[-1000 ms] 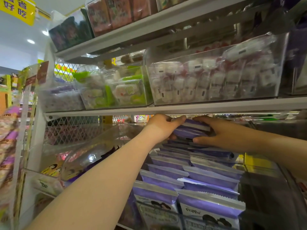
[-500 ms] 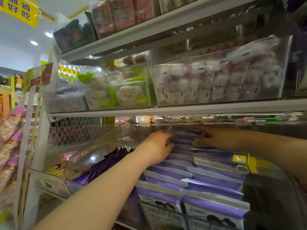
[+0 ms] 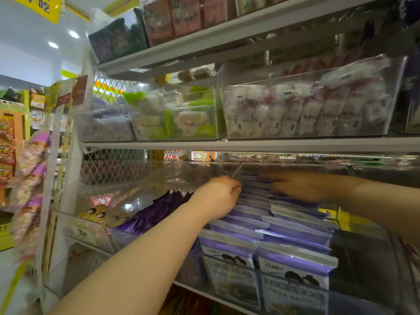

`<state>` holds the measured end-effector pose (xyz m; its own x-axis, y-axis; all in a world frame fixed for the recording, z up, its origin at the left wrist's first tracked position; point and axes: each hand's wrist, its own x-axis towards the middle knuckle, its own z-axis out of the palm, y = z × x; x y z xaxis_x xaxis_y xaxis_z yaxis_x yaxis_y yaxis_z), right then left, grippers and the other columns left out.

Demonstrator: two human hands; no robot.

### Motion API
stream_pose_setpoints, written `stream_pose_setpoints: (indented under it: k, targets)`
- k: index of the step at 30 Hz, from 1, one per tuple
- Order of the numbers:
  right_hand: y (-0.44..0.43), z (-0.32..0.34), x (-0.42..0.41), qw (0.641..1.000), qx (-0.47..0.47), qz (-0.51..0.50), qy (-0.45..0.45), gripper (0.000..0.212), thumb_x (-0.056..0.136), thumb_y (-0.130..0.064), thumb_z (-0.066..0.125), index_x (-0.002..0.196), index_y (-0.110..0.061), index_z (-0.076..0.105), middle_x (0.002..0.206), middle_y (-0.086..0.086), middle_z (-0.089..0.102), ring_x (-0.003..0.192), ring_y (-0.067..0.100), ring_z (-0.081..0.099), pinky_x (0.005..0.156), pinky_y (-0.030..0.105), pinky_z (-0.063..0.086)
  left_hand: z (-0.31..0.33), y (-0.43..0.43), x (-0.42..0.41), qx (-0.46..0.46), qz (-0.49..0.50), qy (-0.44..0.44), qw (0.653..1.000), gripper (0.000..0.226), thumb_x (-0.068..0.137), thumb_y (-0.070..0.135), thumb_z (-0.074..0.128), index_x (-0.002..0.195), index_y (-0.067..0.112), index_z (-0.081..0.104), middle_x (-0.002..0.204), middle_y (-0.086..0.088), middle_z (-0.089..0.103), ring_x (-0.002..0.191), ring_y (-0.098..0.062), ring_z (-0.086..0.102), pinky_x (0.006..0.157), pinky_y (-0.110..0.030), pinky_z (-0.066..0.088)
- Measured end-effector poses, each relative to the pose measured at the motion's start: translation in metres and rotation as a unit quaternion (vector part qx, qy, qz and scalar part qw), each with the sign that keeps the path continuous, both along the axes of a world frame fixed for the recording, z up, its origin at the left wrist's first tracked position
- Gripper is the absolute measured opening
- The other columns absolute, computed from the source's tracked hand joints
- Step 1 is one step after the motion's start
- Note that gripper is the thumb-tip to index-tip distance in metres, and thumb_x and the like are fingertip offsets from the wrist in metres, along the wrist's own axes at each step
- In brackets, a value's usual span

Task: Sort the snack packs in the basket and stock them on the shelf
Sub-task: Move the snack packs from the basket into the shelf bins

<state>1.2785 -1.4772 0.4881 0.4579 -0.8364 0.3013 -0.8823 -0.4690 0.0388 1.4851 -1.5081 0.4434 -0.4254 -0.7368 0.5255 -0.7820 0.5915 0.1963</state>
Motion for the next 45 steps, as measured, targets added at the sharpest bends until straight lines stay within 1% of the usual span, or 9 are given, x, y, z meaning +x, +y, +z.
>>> stream_pose_setpoints:
  k: [3, 8, 13, 19, 23, 30, 37, 40, 45]
  targets:
    - [0.026, 0.004, 0.015, 0.997, -0.056, 0.009, -0.046, 0.043, 0.1, -0.026, 0.044, 0.142, -0.031, 0.042, 0.145, -0.008, 0.044, 0.121, 0.004, 0.042, 0.09, 0.012, 0.028, -0.005, 0.019, 0.011, -0.054, 0.014, 0.032, 0.998, 0.034, 0.1, 0.024, 0.04, 0.128, 0.023, 0.06, 0.131, 0.0, 0.057, 0.118, -0.023, 0.054, 0.097, -0.042, 0.046]
    - [0.088, -0.011, 0.062, 0.98, -0.185, 0.07, -0.004, 0.035, 0.092, -0.028, 0.053, 0.127, -0.033, 0.057, 0.122, -0.009, 0.062, 0.109, 0.01, 0.056, 0.089, 0.025, 0.044, -0.032, 0.07, 0.043, -0.16, 0.034, 0.134, 0.977, 0.028, 0.096, 0.023, 0.048, 0.118, 0.029, 0.064, 0.116, 0.01, 0.063, 0.105, -0.014, 0.059, 0.089, -0.039, 0.05]
    - [0.134, -0.077, 0.12, 0.974, -0.173, 0.142, -0.016, 0.029, 0.092, -0.029, 0.053, 0.12, -0.032, 0.06, 0.112, -0.009, 0.065, 0.103, 0.014, 0.058, 0.083, 0.033, 0.05, -0.105, 0.126, 0.103, -0.176, 0.069, 0.233, 0.954, 0.024, 0.087, 0.019, 0.051, 0.102, 0.028, 0.069, 0.101, 0.012, 0.067, 0.094, -0.01, 0.062, 0.082, -0.037, 0.053]
    - [0.139, -0.206, 0.18, 0.978, -0.057, 0.199, 0.02, 0.027, 0.091, -0.035, 0.051, 0.115, -0.029, 0.062, 0.107, -0.008, 0.066, 0.097, 0.016, 0.061, 0.077, 0.032, 0.049, -0.237, 0.166, 0.176, -0.059, 0.174, 0.234, 0.955, 0.02, 0.09, 0.018, 0.057, 0.094, 0.034, 0.068, 0.086, 0.019, 0.066, 0.079, -0.008, 0.062, 0.07, -0.037, 0.053]
    - [0.118, -0.3, 0.216, 0.976, 0.059, 0.201, 0.055, 0.032, 0.091, -0.033, 0.052, 0.122, -0.029, 0.057, 0.121, -0.007, 0.062, 0.113, 0.018, 0.055, 0.088, 0.034, 0.048, -0.328, 0.181, 0.217, 0.034, 0.258, 0.233, 0.937, 0.014, 0.09, 0.022, 0.061, 0.096, 0.032, 0.07, 0.085, 0.012, 0.07, 0.075, -0.013, 0.062, 0.069, -0.034, 0.052]
    - [0.068, -0.439, 0.249, 0.945, 0.224, 0.184, 0.153, 0.042, 0.091, -0.034, 0.053, 0.131, -0.021, 0.049, 0.131, 0.006, 0.05, 0.123, 0.025, 0.048, 0.098, 0.036, 0.042, -0.463, 0.166, 0.271, 0.226, 0.305, 0.202, 0.903, 0.022, 0.092, 0.017, 0.058, 0.112, 0.018, 0.069, 0.107, -0.003, 0.072, 0.096, -0.023, 0.065, 0.083, -0.036, 0.051]
    - [0.029, -0.518, 0.244, 0.933, 0.239, 0.195, 0.184, 0.052, 0.097, -0.043, 0.042, 0.146, -0.026, 0.032, 0.159, 0.003, 0.012, 0.146, 0.018, 0.013, 0.116, 0.028, 0.016, -0.591, 0.152, 0.276, 0.405, 0.252, 0.109, 0.872, 0.036, 0.092, 0.028, 0.062, 0.127, 0.022, 0.059, 0.137, -0.008, 0.047, 0.126, -0.024, 0.047, 0.105, -0.037, 0.037]
    - [0.022, -0.535, 0.242, 0.93, 0.235, 0.208, 0.194, 0.051, 0.1, -0.045, 0.027, 0.148, -0.028, 0.027, 0.161, 0.004, -0.001, 0.148, 0.019, -0.009, 0.119, 0.03, 0.004, -0.617, 0.15, 0.271, 0.426, 0.258, 0.14, 0.856, 0.048, 0.086, 0.041, 0.069, 0.13, 0.025, 0.057, 0.147, -0.008, 0.034, 0.137, -0.024, 0.035, 0.11, -0.04, 0.034]
    - [0.023, -0.55, 0.24, 0.929, 0.258, 0.205, 0.169, 0.05, 0.099, -0.049, 0.018, 0.147, -0.038, 0.027, 0.162, -0.002, -0.001, 0.144, 0.019, -0.024, 0.12, 0.039, 0.006, -0.631, 0.145, 0.269, 0.427, 0.264, 0.209, 0.839, 0.057, 0.081, 0.05, 0.07, 0.131, 0.027, 0.057, 0.152, -0.006, 0.031, 0.137, -0.025, 0.033, 0.109, -0.043, 0.035]
